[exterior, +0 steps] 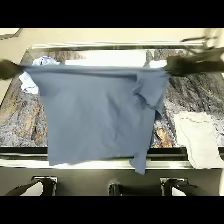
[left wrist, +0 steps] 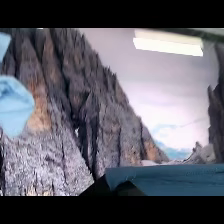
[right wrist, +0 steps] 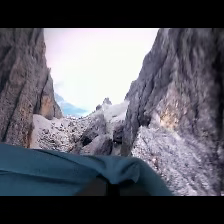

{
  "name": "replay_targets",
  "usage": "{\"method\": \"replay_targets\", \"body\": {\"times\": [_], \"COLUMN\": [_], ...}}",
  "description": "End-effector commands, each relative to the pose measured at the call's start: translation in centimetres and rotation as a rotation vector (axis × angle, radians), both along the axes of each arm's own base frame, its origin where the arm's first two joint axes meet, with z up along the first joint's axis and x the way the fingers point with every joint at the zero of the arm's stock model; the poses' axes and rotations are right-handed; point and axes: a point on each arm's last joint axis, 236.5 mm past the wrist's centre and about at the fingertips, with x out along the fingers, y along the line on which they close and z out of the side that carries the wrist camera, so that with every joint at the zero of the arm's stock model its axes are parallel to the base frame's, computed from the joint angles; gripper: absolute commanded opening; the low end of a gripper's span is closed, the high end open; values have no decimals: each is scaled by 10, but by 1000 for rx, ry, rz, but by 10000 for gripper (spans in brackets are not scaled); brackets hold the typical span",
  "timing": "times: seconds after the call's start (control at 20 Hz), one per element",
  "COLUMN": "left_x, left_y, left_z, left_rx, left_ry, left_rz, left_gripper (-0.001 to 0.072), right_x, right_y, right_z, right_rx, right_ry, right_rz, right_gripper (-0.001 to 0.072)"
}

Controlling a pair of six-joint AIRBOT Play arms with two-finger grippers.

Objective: Fold the shirts.

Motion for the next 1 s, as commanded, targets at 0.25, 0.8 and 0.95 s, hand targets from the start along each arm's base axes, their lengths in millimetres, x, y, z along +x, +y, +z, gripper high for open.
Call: {"method": "replay_targets", "body": {"times": [0.25, 0.8, 0.95], "left_x": [43, -121, -182], "left_y": [4, 20, 2], "left_z": [-208, -248, -280], "left_rx": [-113, -275, -332], "left_ry": [398, 964, 956], "left_rz": [-14, -26, -7], "left_gripper": [25, 437, 436], "right_x": [104, -52, -106], "right_y": [79, -72, -75], "right_z": [-167, -173, -195], "right_rx": [542, 83, 64], "right_ry": [270, 689, 729], "right_rz": [-165, -71, -73], "right_gripper": [46, 432, 430]}}
